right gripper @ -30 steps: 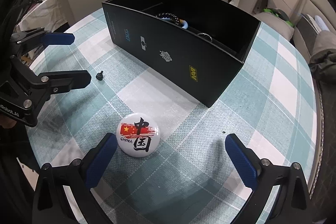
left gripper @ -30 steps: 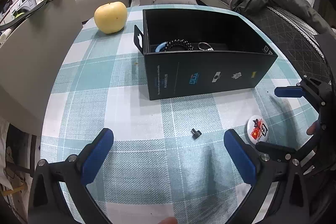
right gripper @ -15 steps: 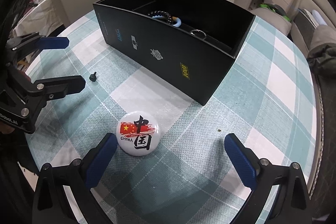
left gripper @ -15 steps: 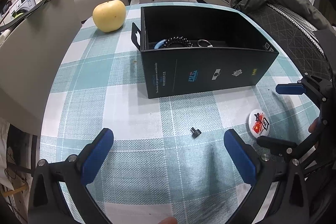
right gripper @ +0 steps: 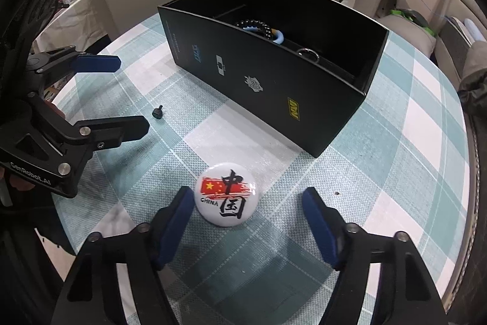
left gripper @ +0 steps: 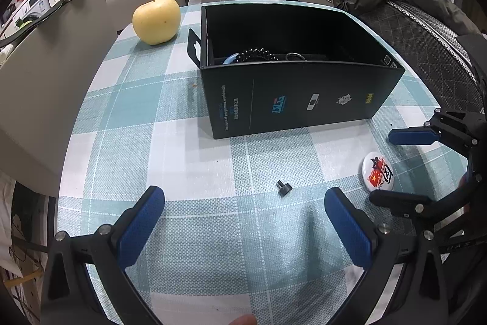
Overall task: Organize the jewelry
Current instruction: 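Move the right gripper to the white China badge and grasp it, then grasp the small black stud with the left gripper while the right gripper lifts the badge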
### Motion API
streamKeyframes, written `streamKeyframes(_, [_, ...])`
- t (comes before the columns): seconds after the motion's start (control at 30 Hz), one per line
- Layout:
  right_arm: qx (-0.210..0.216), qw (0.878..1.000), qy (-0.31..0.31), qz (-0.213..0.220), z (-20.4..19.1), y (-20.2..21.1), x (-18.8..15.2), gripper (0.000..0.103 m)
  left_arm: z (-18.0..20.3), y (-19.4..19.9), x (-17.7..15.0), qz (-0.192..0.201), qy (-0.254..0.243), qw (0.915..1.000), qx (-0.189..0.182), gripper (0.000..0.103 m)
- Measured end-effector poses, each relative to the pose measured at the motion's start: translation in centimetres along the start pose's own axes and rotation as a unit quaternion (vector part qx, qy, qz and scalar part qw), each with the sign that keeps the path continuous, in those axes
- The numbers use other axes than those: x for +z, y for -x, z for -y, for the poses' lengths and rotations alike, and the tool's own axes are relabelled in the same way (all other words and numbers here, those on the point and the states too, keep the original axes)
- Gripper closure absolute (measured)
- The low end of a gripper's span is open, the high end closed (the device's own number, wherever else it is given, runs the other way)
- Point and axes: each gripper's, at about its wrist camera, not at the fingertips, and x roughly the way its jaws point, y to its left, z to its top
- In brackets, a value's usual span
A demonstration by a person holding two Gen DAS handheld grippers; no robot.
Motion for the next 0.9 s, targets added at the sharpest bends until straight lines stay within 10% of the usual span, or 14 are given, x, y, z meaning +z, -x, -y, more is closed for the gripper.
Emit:
streamKeyframes(0.13, [0.005,1.0,0.012,0.007,-0.5,0.2,0.0,0.061,-0.1,-0.1,0.0,-0.001,0.002,1.0,0.0,0.001])
streamKeyframes(0.57, [0.016,0.999,0.009,0.05,-0.5,2.4,0.5,0.061,0.2,-0.3,-0.3,-0.01,0.0,0.9999,0.001,0.002])
streamKeyframes(0.9, [0.023,0.998,-0.003,0.062,0.5,3.5,0.9,0.061,1.8,-0.2,-0.6,0.002,-0.057,0.9984,-0.002,0.043])
